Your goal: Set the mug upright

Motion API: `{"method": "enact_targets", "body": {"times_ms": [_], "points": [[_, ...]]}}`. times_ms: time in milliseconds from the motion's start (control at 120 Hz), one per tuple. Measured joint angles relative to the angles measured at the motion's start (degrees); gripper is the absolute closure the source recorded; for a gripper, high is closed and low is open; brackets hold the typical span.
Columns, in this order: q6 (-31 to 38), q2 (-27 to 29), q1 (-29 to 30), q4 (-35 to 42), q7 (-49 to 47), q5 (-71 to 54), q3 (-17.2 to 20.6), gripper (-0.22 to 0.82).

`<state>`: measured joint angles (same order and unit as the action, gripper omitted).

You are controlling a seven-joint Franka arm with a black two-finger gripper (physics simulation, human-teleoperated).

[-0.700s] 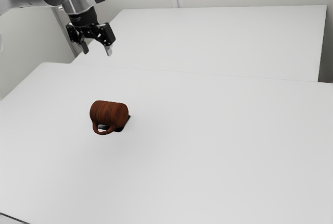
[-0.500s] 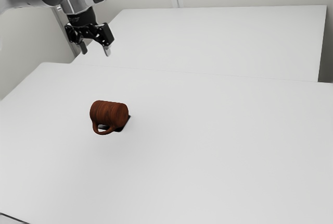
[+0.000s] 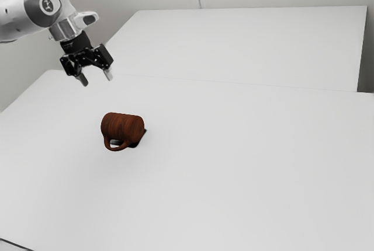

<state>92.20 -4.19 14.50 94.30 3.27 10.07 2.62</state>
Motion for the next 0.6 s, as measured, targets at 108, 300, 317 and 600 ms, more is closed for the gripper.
{"method": "enact_targets", "body": {"times_ms": [108,300,317,600], "points": [[3.57,-0.14,1.25,3.38,3.29,2.45,0.01,0.00],[10.06,-2.22,4.14,7.23,10.86,7.52,0.03,0.00],[10.52,-2.55,4.44,7.30,11.57,7.97,0.03,0.00],[14.51,-8.82,10.99,7.01,22.59,14.73,0.25,0.00]]}}
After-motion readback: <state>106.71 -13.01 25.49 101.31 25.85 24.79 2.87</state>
